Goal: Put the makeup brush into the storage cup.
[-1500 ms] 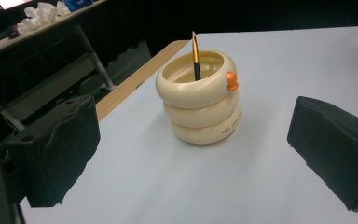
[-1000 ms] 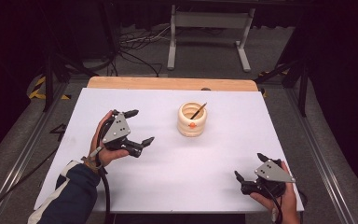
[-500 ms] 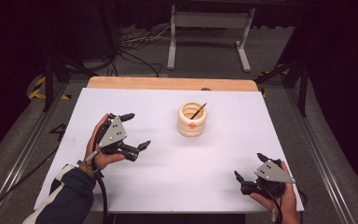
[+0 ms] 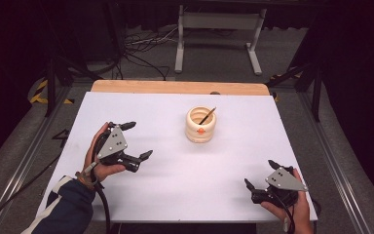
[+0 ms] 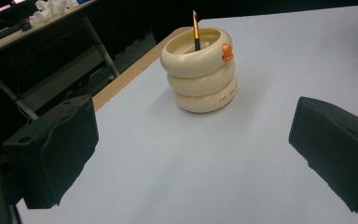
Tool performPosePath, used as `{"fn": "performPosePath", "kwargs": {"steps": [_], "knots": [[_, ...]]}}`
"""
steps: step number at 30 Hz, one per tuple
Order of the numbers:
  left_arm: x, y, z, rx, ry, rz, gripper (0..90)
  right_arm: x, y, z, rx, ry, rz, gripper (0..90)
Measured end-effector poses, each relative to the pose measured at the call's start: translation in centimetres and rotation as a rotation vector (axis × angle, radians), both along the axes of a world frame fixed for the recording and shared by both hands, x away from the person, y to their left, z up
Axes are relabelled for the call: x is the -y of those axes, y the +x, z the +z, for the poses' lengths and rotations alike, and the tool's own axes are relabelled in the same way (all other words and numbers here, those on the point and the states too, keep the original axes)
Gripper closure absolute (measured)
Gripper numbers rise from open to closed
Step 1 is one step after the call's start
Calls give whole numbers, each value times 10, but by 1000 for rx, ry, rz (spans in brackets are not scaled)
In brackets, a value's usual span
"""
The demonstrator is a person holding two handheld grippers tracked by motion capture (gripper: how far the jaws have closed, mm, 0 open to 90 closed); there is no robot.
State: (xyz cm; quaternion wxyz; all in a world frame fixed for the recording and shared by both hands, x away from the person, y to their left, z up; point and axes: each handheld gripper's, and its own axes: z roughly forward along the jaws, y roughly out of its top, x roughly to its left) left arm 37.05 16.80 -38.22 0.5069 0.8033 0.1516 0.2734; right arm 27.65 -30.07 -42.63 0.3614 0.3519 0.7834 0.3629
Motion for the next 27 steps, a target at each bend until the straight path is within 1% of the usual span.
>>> {"fn": "performPosePath", "kwargs": {"steps": [9,10,14,16,19,20,22,24,25,27], "knots": [[-7,-5,-4,-2,18,10,21,0,0,0,2,-1,1,51],[-8,-5,-4,-10,18,12,21,0,0,0,1,0,1,51],[-12,-7,-5,-14,14,16,21,-1,0,0,1,-2,1,51],[-15,-9,-6,-9,24,22,22,-1,0,0,2,-1,1,51],[-17,-11,-10,-15,32,23,22,-1,0,0,-1,-2,1,51],[-18,-13,-11,-17,43,28,22,-1,0,0,-1,-1,2,51],[-20,-15,-13,-17,52,28,22,-1,0,0,-2,-2,3,52],[-23,-17,-14,-25,51,31,22,-1,0,0,-2,-2,3,52],[-24,-19,-16,-23,49,31,22,-1,0,0,-3,-1,2,52],[-26,-21,-17,-24,57,38,23,-1,0,0,-4,0,2,52]]}}
